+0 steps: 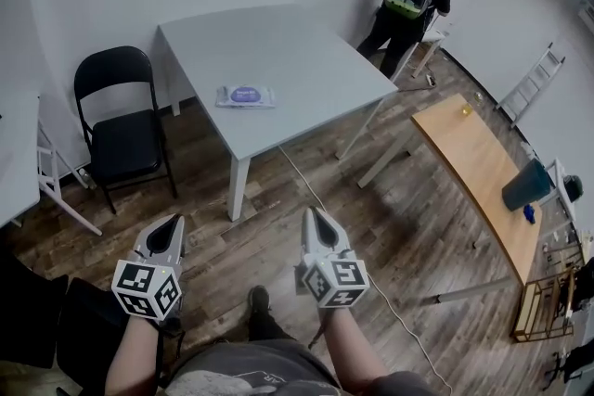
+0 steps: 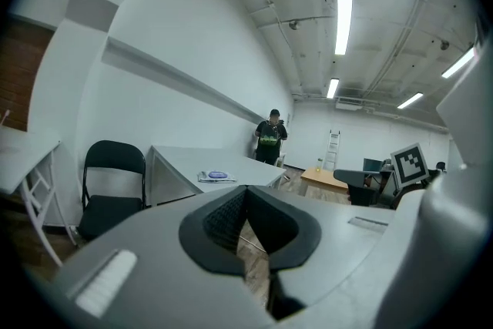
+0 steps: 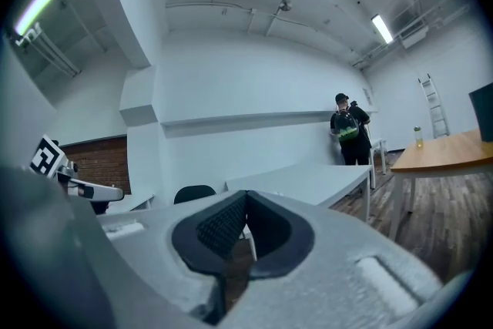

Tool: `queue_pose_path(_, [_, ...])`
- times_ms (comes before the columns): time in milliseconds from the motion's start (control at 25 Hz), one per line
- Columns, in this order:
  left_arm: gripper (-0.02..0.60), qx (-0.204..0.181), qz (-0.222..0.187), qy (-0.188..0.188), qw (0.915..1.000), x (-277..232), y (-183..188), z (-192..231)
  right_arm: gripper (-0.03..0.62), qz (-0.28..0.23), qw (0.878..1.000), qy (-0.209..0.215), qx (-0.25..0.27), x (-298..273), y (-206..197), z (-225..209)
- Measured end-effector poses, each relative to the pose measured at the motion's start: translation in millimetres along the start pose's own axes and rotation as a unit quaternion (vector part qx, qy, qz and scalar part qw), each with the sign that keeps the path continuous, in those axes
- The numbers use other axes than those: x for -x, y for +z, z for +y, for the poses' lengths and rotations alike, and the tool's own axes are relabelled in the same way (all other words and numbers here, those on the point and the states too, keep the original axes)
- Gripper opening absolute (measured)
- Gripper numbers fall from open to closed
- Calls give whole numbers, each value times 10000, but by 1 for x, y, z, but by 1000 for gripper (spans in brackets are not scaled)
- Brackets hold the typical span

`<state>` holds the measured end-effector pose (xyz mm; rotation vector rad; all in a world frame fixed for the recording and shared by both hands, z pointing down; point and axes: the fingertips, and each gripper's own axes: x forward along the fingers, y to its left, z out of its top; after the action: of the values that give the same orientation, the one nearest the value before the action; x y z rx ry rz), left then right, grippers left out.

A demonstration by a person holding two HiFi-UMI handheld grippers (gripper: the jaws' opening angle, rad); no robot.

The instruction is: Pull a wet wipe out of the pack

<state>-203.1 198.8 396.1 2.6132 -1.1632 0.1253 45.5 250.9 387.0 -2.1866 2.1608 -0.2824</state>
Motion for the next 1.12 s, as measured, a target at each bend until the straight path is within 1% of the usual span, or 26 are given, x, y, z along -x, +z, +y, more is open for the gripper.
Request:
queue_pose_path(160, [18,-267,-40,-28,9996,-41,11,-5,-11,-9,9998,193,90,-40,10,-18])
queue_pose_path(280, [18,-345,-61,6,9994,-72,19,-7,-11,25,9996,271,48,-69,15,-35])
queue_pose_path(440, [18,-366,13,17,9993,-107,24,-11,-11,112,9989,458,26,-100,18,-54])
queue_pose_path(640, [18,-180,-40,189,9997,-152,29,-3,-9,216,9980,589,-7,-136,11,-78])
queue_pose_path(800, [18,-140,-103,351,9992,-175,36,-1,-11,271,9973,685,-33,-154,12,-95])
queue_pose_path(960, [18,-200,-83,404,9990,-189,41,-5,-11,281,9973,668,-134,-168,14,-111])
queue_pose_path(1040, [18,-223,-92,415,9988,-193,43,-6,-11,278,9970,687,-228,-172,13,-114])
queue_pose_path(1120, [18,-220,-100,449,9987,-198,44,-4,-11,325,9965,739,-208,-178,11,-113])
